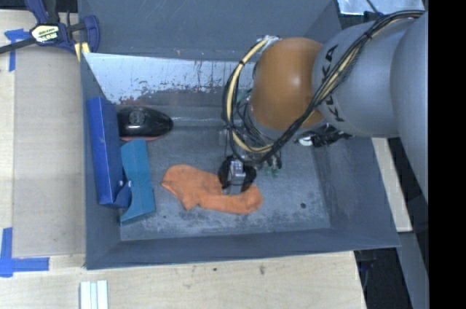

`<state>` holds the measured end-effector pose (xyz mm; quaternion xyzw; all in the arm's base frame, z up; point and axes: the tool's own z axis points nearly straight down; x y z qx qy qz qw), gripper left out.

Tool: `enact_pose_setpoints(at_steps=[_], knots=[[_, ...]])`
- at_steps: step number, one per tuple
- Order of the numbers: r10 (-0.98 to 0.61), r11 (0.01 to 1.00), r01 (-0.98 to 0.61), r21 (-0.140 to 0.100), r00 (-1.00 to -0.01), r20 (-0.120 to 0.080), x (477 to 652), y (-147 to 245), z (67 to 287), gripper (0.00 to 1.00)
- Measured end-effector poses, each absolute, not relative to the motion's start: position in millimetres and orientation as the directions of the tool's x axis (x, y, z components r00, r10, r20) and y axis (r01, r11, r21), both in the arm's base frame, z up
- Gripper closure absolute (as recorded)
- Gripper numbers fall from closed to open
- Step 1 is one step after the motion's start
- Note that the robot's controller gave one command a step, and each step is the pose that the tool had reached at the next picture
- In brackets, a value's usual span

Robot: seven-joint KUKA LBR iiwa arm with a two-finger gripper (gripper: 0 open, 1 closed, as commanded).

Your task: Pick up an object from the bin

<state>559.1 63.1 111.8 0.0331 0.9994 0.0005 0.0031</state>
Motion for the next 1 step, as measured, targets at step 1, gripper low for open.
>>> enact_pose_setpoints(at_steps=[1], knots=[[0.043,0.999,0.043,0.001,-0.999,-0.006,582.6,84.3,71.3,1.00]])
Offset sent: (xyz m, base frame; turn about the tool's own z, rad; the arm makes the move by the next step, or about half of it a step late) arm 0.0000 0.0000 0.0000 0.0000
